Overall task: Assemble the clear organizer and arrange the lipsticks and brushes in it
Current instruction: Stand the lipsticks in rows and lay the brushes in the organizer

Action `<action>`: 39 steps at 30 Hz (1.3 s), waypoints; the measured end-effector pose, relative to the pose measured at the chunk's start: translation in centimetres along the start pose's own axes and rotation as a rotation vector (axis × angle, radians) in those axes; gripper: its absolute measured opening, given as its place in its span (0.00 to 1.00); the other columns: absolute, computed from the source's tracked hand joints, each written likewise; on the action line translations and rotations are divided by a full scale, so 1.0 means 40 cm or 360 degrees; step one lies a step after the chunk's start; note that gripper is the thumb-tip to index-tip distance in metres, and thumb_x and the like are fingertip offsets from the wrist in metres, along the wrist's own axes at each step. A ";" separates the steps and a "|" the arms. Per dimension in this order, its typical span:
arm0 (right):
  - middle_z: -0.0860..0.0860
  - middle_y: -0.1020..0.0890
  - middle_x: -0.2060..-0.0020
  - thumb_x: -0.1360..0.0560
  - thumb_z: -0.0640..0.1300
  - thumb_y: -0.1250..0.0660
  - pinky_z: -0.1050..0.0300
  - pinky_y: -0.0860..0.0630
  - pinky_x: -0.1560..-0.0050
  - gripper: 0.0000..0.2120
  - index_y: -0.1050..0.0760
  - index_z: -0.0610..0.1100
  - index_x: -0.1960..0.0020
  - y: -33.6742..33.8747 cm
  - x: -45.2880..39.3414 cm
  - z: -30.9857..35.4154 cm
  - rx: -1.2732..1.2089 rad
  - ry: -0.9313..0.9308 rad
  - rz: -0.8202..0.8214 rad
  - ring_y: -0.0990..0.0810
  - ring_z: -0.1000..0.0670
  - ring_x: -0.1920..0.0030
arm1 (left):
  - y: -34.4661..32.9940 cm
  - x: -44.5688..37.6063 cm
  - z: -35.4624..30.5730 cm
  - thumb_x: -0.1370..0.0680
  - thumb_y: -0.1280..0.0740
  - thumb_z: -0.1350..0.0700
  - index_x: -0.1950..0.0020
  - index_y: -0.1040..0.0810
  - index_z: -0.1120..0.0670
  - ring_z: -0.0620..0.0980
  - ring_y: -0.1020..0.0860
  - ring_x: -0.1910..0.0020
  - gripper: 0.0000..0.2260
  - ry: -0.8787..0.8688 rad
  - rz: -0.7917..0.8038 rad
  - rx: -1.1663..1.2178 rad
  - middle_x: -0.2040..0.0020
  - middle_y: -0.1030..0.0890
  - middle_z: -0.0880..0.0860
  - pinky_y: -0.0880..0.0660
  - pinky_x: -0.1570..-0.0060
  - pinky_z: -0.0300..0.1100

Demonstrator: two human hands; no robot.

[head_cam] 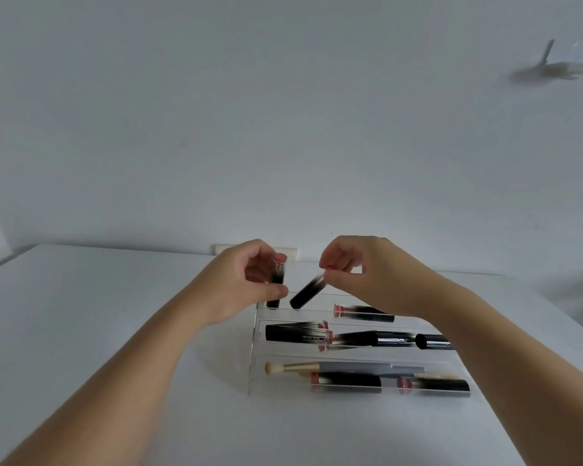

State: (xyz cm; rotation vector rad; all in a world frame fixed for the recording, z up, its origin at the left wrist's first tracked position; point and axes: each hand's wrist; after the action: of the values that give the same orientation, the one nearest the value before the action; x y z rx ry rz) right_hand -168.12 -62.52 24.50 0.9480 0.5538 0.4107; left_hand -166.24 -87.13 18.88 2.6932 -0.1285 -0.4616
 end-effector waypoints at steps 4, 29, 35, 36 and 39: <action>0.61 0.17 0.61 0.25 0.50 0.30 0.65 0.24 0.59 0.04 0.20 0.59 0.52 -0.019 -0.007 0.007 -0.0115 0.0009 -0.0144 0.19 0.58 0.57 | -0.001 0.002 0.010 0.41 0.21 0.43 0.55 0.22 0.37 0.50 0.15 0.57 0.18 0.0043 -0.0052 -0.0028 0.59 0.16 0.46 0.20 0.45 0.54; 0.62 0.16 0.57 0.27 0.45 0.27 0.67 0.23 0.54 0.16 0.22 0.61 0.43 -0.144 -0.027 0.043 -0.0209 0.0112 -0.0375 0.17 0.63 0.56 | -0.033 0.025 0.027 0.33 0.23 0.47 0.53 0.17 0.41 0.45 0.16 0.57 0.10 0.0002 -0.0169 -0.0103 0.58 0.13 0.44 0.20 0.46 0.52; 0.64 0.18 0.57 0.26 0.44 0.27 0.75 0.26 0.56 0.18 0.22 0.60 0.41 -0.161 -0.018 0.036 -0.0256 0.0080 -0.0452 0.18 0.65 0.57 | -0.023 0.027 0.030 0.31 0.22 0.52 0.53 0.16 0.43 0.46 0.15 0.56 0.09 0.0014 -0.0159 -0.0074 0.57 0.13 0.46 0.20 0.43 0.54; 0.65 0.19 0.57 0.26 0.44 0.27 0.75 0.27 0.56 0.19 0.23 0.60 0.40 -0.163 -0.016 0.035 -0.0256 0.0074 -0.0457 0.18 0.65 0.57 | -0.021 0.028 0.028 0.31 0.22 0.51 0.52 0.15 0.44 0.47 0.14 0.55 0.09 0.0019 -0.0139 -0.0061 0.56 0.12 0.46 0.20 0.43 0.54; 0.65 0.19 0.56 0.27 0.42 0.27 0.75 0.27 0.56 0.22 0.25 0.60 0.37 -0.169 -0.010 0.035 -0.0249 0.0071 -0.0448 0.18 0.66 0.57 | -0.015 0.032 0.025 0.31 0.21 0.52 0.49 0.15 0.45 0.45 0.15 0.51 0.12 0.0017 -0.0124 -0.0048 0.52 0.13 0.43 0.21 0.44 0.49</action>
State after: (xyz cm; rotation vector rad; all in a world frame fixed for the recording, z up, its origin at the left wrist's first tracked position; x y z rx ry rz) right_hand -166.98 -67.19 19.54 0.6996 0.6755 0.2185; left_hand -165.37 -87.14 17.38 2.6779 -0.0133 -0.4685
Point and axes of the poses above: each hand's wrist, its own x-axis away from the middle knuckle, its own y-axis out of the back of the hand, z = x × y
